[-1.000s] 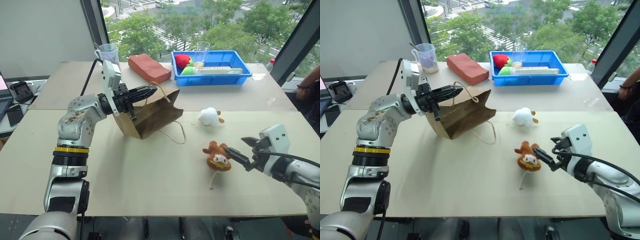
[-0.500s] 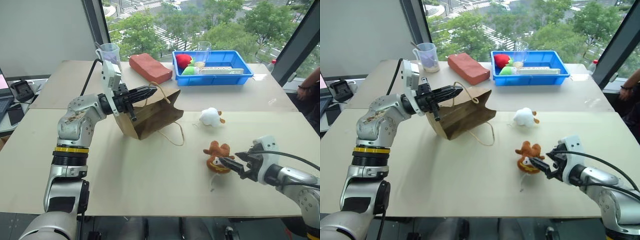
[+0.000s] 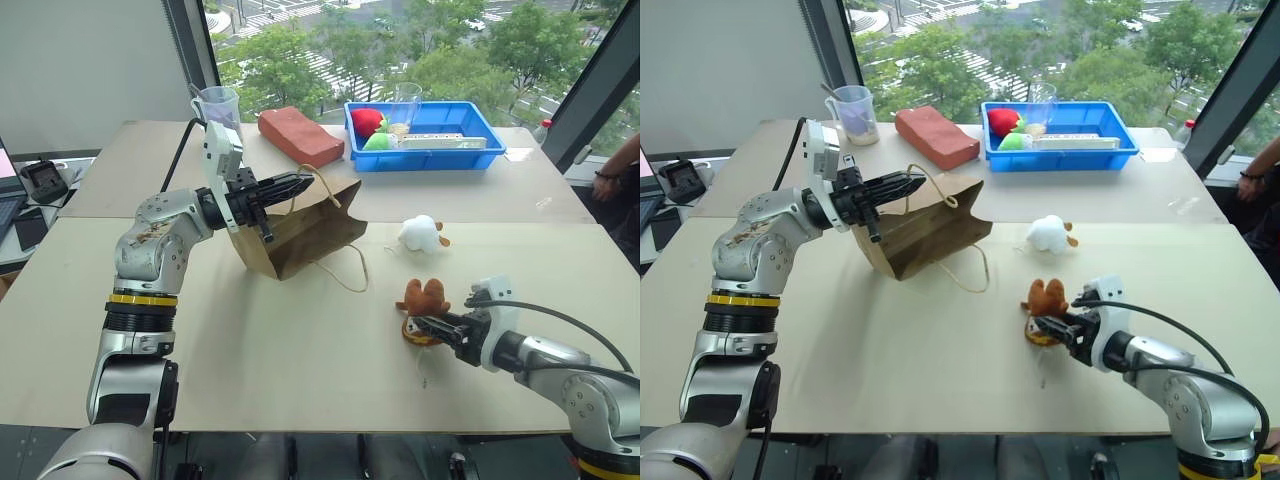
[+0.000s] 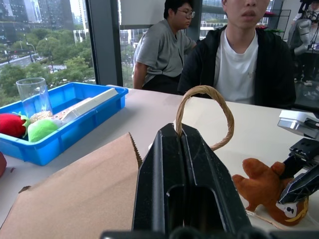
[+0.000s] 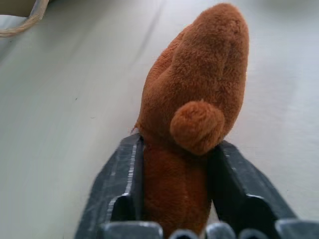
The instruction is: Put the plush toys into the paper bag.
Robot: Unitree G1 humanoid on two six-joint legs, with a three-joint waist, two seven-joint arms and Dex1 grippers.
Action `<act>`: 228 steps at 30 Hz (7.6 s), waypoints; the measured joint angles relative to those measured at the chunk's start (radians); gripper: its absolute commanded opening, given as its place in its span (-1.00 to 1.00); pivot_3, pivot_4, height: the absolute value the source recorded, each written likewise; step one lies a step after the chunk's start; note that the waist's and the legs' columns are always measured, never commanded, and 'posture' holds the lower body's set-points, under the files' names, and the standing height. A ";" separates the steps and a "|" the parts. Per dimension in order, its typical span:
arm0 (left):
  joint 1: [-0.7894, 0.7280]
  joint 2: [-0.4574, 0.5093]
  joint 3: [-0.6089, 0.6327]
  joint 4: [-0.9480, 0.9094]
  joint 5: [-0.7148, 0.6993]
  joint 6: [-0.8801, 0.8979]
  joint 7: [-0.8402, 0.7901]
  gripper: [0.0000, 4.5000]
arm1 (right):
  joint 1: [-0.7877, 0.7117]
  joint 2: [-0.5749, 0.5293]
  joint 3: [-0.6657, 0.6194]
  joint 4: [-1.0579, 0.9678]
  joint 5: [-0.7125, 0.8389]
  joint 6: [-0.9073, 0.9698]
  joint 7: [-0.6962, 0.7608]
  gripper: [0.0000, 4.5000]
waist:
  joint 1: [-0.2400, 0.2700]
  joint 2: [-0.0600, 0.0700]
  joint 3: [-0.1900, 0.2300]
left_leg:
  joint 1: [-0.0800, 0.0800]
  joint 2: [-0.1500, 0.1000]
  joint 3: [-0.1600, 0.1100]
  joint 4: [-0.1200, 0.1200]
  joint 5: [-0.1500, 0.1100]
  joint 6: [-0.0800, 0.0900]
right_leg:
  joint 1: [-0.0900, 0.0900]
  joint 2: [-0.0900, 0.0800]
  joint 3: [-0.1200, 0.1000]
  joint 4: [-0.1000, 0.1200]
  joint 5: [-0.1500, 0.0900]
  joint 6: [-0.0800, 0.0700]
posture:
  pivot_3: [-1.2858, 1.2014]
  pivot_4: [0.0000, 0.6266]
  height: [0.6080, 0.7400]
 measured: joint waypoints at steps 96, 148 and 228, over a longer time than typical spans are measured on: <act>-0.025 -0.048 -0.008 -0.012 -0.018 0.009 0.029 -1.00 | -0.571 -0.017 0.342 0.651 -0.414 -0.487 -0.010 0.99 | -0.028 0.002 0.004 | -0.002 -0.001 0.004 -0.010 0.008 -0.002 | -0.008 -0.001 0.003 -0.001 0.006 -0.003 | 0.03 -0.52 1.00; -0.016 -0.041 -0.032 -0.068 -0.006 0.035 0.013 -1.00 | -0.765 0.258 0.524 0.634 -0.524 -0.633 0.217 -0.98 | -0.005 0.002 0.005 | -0.003 -0.001 0.002 -0.009 0.010 -0.005 | -0.010 0.000 0.000 0.001 0.007 -0.004 | 0.03 -0.52 1.00; -0.248 -0.155 0.001 0.245 0.035 -0.102 0.023 -1.00 | -0.614 0.087 0.392 0.204 -0.704 -1.080 0.058 -0.97 | -0.005 0.000 0.006 | -0.001 -0.003 0.002 -0.011 0.013 -0.004 | -0.007 0.000 -0.002 -0.003 0.009 -0.004 | 0.03 -0.52 1.00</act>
